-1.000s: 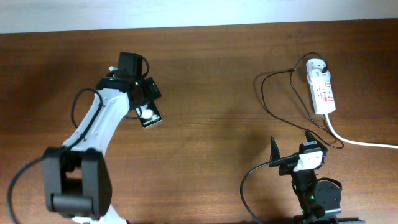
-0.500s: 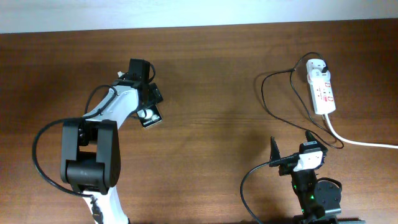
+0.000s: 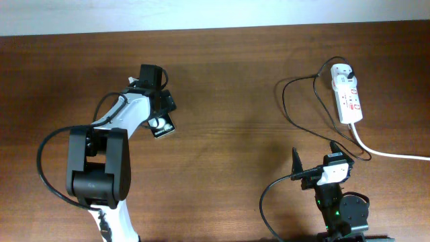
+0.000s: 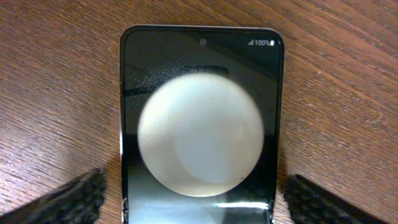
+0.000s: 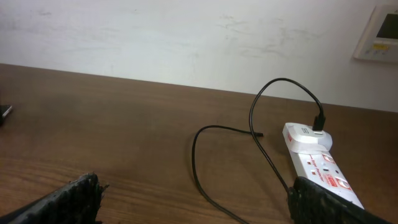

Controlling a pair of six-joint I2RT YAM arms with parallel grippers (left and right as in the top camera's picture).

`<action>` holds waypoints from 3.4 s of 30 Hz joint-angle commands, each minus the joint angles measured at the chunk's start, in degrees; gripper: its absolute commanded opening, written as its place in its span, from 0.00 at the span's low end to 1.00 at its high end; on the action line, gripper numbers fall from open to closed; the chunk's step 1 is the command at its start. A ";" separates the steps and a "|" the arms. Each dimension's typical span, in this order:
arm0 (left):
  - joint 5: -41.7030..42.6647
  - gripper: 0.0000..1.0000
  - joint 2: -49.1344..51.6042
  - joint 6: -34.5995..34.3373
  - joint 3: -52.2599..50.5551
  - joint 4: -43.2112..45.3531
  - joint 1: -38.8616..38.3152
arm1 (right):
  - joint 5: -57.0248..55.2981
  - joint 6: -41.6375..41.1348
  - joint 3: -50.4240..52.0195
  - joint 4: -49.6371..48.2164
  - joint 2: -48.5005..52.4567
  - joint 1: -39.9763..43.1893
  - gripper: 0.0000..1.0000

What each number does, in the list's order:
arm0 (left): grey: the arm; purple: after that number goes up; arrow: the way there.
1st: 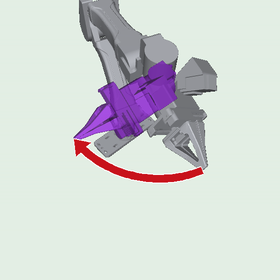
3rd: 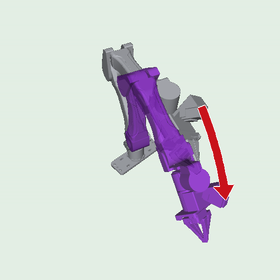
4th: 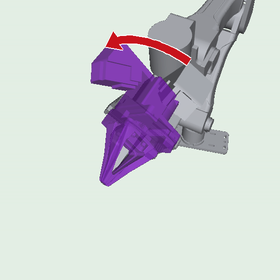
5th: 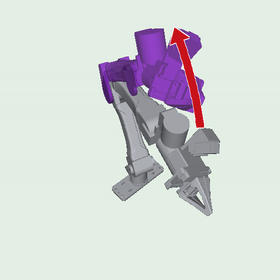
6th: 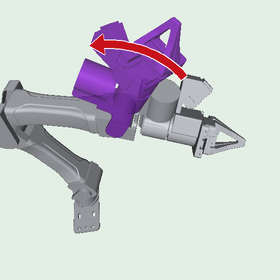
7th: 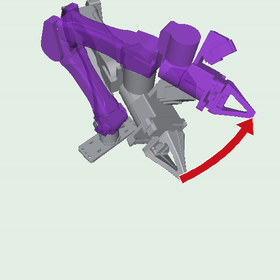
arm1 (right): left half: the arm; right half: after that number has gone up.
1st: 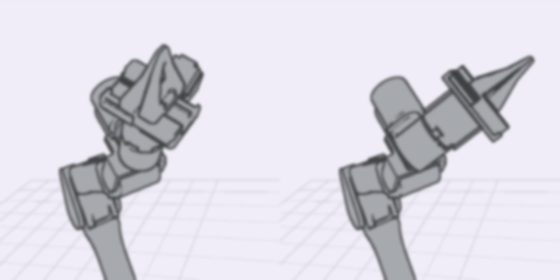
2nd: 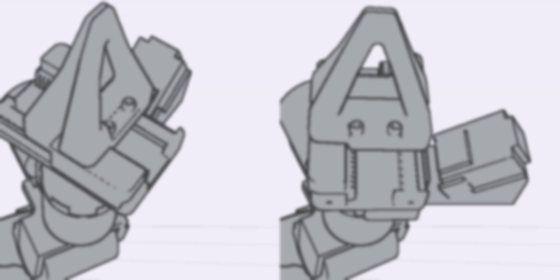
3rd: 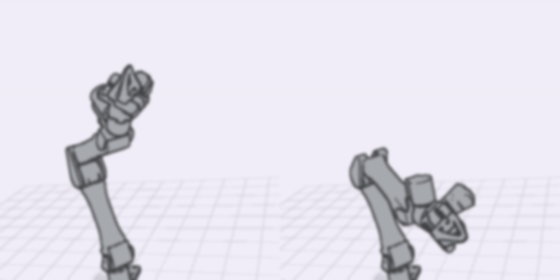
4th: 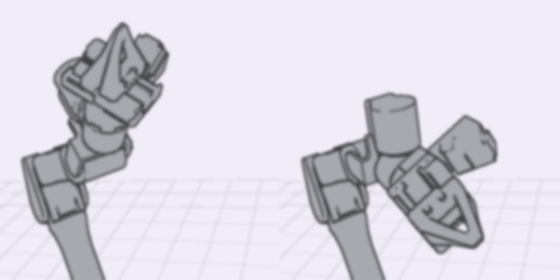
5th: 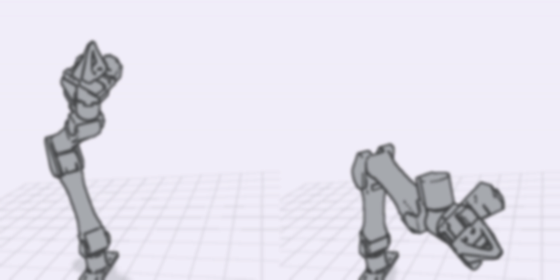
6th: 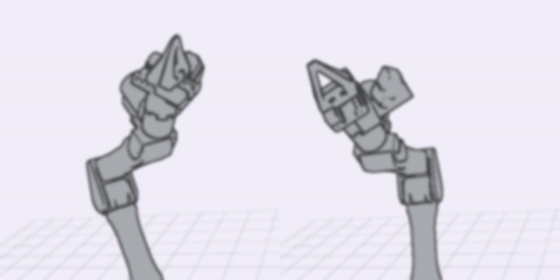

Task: Plug charger to phone and switch on socket
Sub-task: 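Move the left gripper down over the black phone and grasp it, then lift the phone with the left gripper and tilt it upright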

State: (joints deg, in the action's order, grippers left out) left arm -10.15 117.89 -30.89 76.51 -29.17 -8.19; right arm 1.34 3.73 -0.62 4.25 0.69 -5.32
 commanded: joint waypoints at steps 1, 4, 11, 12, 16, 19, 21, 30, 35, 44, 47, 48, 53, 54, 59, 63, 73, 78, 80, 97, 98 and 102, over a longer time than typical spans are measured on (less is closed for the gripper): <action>5.03 0.85 5.22 -0.35 -1.49 -1.31 0.07 | 0.07 0.35 0.31 0.26 -0.33 -0.24 0.99; 6.64 0.77 5.22 -0.31 -1.49 -3.30 0.04 | 0.07 0.35 0.31 0.26 -0.33 -0.24 0.99; 11.54 0.82 5.22 -0.33 -1.46 -11.69 0.02 | 0.07 0.35 0.31 0.28 -0.33 -0.24 0.99; 11.52 0.87 5.22 -0.33 -1.46 -12.61 0.02 | 0.07 0.35 0.31 0.26 -0.33 -0.24 0.99; 12.57 0.99 5.22 -0.33 -1.46 -14.67 0.02 | 0.07 0.35 0.31 0.26 -0.33 -0.24 0.99; 12.57 0.88 5.22 -0.35 -1.46 -14.64 0.02 | 0.07 0.35 0.31 0.28 -0.33 -0.24 0.99; 12.55 0.84 5.22 -0.35 -1.46 -14.01 0.02 | 0.07 0.35 0.31 0.28 -0.33 -0.24 0.99; 11.87 0.90 5.22 -0.61 -1.49 -11.47 0.02 | 0.07 0.35 0.31 0.28 -0.33 -0.24 0.99; 8.87 0.88 5.22 -3.50 -1.49 -11.41 0.02 | 0.07 0.35 0.31 0.28 -0.33 -0.24 0.99; 5.79 0.90 5.22 -5.20 -1.49 -10.36 0.04 | 0.07 0.35 0.31 0.28 -0.33 -0.24 0.99; 5.75 0.89 5.22 -5.79 -1.49 -9.86 0.09 | 0.07 0.35 0.31 0.28 -0.33 -0.24 0.99; 5.57 0.90 5.22 -6.01 -1.49 -9.64 0.09 | 0.07 0.35 0.31 0.26 -0.33 -0.24 0.99; 4.87 0.90 5.22 -6.03 -1.49 -9.03 0.09 | 0.07 0.35 0.31 0.26 -0.33 -0.24 0.99; 4.70 0.89 5.22 -6.03 -1.49 -9.03 0.09 | 0.07 0.35 0.31 0.26 -0.33 -0.24 0.99; 4.98 0.75 5.22 -7.08 -1.46 -9.40 0.09 | 0.07 0.35 0.31 0.28 -0.33 -0.24 0.99; 11.78 0.65 5.20 -7.04 -0.50 -10.32 0.09 | 0.07 0.35 0.31 0.26 -0.33 -0.24 0.99; 16.72 0.64 5.20 -1.14 20.26 -34.32 0.09 | 0.07 0.35 0.31 0.26 -0.33 -0.24 0.99; 30.58 0.64 5.20 6.60 27.76 -42.29 0.09 | 0.07 0.35 0.31 0.28 -0.33 -0.24 0.99; 39.30 0.64 5.14 8.79 28.89 -43.76 0.07 | 0.07 0.35 0.31 0.26 -0.33 -0.24 0.98; 79.67 0.66 5.11 10.21 28.87 -50.42 0.02 | 0.07 0.35 0.31 0.26 -0.33 -0.24 0.99; 80.50 0.65 5.09 10.23 28.87 -50.40 0.02 | 0.07 0.35 0.31 0.28 -0.33 -0.24 0.99; 83.43 0.66 5.11 10.88 28.87 -50.45 0.02 | 0.07 0.35 0.31 0.26 -0.33 -0.24 0.99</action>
State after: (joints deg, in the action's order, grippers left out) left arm 68.88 123.24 -21.80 103.90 -79.35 -8.14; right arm 1.34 3.70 -0.62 4.25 0.69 -5.32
